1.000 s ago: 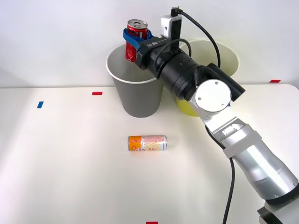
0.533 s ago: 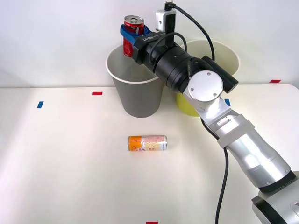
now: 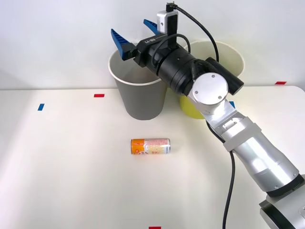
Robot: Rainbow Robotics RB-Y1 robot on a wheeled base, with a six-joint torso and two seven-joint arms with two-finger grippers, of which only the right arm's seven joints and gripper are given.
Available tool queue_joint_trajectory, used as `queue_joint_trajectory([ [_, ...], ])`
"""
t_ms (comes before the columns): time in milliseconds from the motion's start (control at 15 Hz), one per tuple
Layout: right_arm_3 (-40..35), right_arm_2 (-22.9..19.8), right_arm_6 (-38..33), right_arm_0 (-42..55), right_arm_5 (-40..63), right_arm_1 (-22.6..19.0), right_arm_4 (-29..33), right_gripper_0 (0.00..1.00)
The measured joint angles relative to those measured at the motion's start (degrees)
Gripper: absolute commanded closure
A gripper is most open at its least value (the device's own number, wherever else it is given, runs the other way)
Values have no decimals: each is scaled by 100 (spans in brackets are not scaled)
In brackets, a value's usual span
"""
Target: Put cans in the gray bin, plastic bottles in the light green bin
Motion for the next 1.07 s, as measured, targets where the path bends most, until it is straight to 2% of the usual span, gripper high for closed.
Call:
queue_joint_trajectory([
  [600,-1833,-20,12,1574,-279,-536,-92,0],
  [1067,-2982,-13,-3,3078,-1237,-993,-96,0],
])
